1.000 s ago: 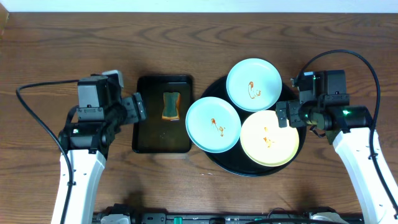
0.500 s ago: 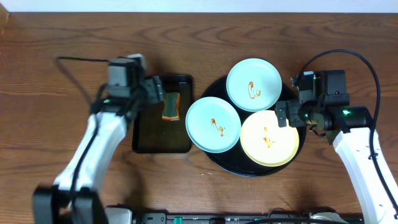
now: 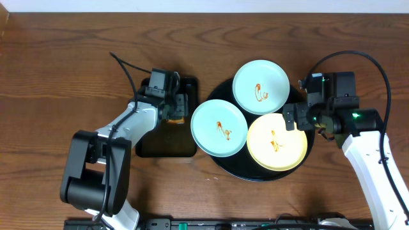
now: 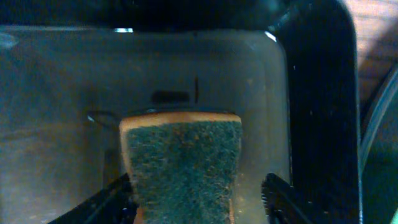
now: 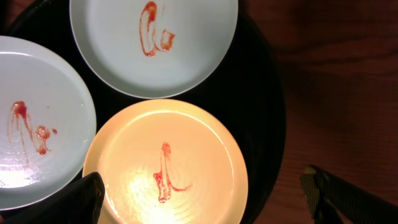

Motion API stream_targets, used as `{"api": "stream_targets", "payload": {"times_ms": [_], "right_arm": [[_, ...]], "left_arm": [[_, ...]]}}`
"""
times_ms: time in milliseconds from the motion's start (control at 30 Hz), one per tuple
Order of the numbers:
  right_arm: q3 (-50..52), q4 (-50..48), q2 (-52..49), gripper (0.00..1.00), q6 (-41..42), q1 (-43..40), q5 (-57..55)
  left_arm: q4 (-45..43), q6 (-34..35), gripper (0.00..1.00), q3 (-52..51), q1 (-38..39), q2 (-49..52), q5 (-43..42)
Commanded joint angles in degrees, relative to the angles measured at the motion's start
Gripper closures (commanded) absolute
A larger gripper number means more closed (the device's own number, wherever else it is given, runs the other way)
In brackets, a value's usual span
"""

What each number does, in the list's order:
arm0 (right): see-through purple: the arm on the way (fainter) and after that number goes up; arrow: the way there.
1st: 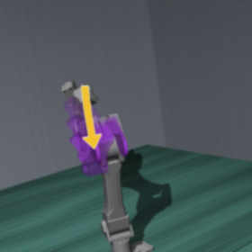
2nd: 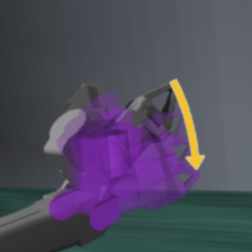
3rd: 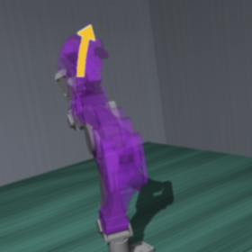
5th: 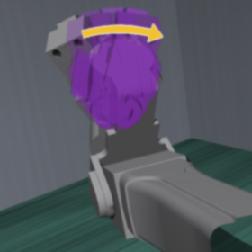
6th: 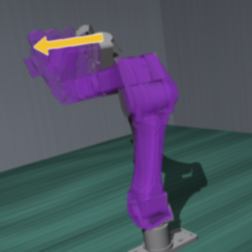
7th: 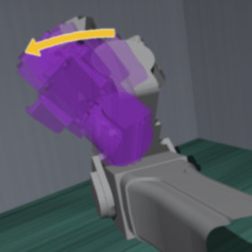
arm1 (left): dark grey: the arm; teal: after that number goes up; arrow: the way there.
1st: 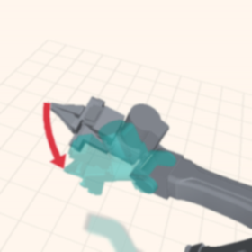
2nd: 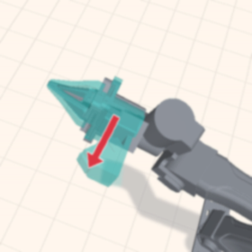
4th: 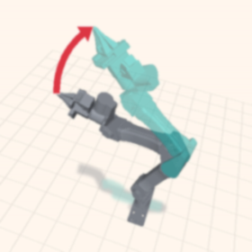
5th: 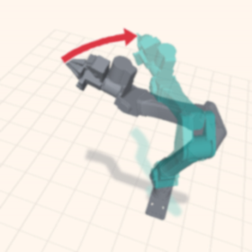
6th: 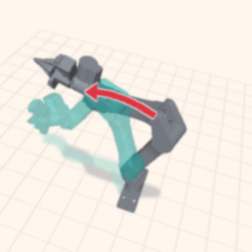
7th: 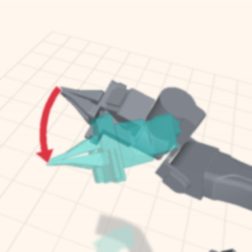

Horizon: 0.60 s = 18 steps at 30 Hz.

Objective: Clean dirty plates on tray and stack at the side
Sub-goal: 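Move the left gripper down over the sponge in the black tray, then close the left gripper on the orange-green sponge and lift it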

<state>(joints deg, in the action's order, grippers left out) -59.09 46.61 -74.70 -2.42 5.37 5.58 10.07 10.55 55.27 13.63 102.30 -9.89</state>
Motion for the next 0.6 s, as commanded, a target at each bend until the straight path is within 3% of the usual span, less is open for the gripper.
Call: {"api": "stream_targets", "payload": {"times_ms": [0, 167, 433, 533, 567], "right_arm": [[-1.1, -0.1, -0.1, 0.01, -0.9, -0.1, 0.3], [-1.1, -0.1, -0.1, 0.01, -0.9, -0.1, 0.3], [-1.1, -0.1, -0.1, 0.01, -0.9, -0.1, 0.3], [-1.1, -0.1, -0.1, 0.01, -0.9, -0.1, 0.3], [-1.1, -0.1, -0.1, 0.01, -0.9, -0.1, 0.3]], "left_arm": [[-0.1, 0.1, 0.41, 1.0, 0.2, 0.3, 0.4], [1.2, 0.1, 0.55, 1.0, 0.2, 0.2, 0.4], [5.1, 0.1, 0.60, 0.1, 0.2, 0.3, 0.5], [5.7, 0.1, 0.78, 0.0, 0.2, 0.3, 0.5], [5.7, 0.1, 0.90, 0.0, 0.2, 0.3, 0.5]]}}
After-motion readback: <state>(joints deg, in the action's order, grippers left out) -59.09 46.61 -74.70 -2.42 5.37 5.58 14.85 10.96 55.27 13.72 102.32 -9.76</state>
